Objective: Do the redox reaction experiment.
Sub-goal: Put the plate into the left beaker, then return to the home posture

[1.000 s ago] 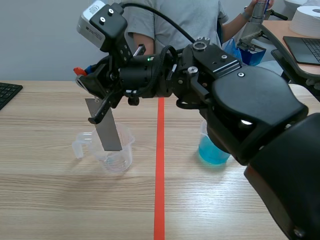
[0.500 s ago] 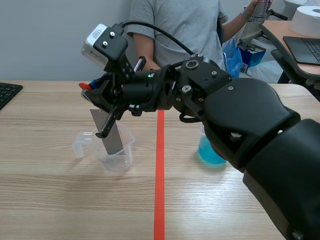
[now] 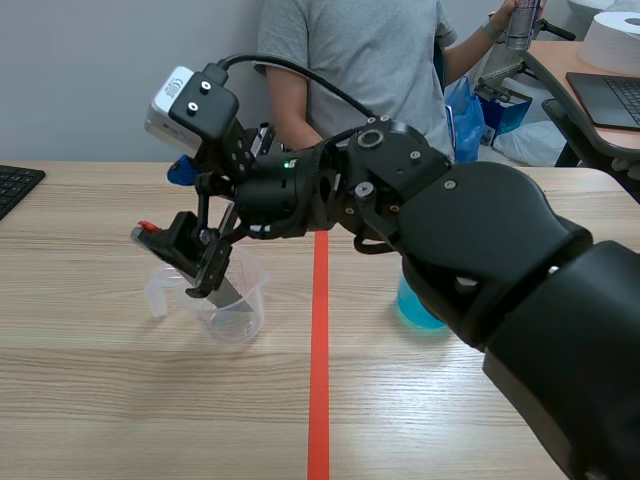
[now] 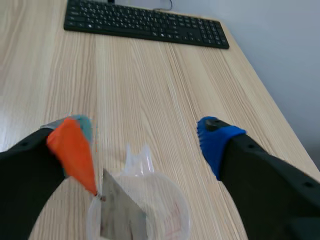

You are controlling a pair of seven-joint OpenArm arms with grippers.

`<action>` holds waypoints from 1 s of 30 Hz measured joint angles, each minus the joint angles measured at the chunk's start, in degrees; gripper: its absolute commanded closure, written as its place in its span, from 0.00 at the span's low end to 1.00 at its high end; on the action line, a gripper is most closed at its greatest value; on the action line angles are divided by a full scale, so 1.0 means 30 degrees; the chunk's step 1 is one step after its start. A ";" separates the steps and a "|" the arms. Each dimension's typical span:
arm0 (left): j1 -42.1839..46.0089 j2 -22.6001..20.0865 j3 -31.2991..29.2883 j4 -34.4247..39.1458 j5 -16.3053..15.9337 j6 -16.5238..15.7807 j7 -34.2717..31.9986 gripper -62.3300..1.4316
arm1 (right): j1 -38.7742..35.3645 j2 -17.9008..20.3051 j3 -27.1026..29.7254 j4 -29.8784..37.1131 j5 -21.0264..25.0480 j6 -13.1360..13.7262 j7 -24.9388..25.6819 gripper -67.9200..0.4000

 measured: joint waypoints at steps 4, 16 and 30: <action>0.0000 0.0000 0.0000 0.0000 0.0000 -0.0007 0.0000 0.61 | 0.0000 -0.0007 -0.1668 0.0007 0.0831 -0.0029 0.1537 0.07; 0.0000 0.0000 0.0000 0.0000 0.0000 -0.0015 0.0000 0.03 | -0.0066 -0.0211 -0.2936 0.0160 0.4080 -0.1217 0.1472 0.00; 0.0007 0.0000 0.0000 0.0000 -0.0007 0.0328 0.0000 0.00 | -0.3905 0.5523 -0.0641 0.7264 0.6375 -0.5858 0.0284 0.00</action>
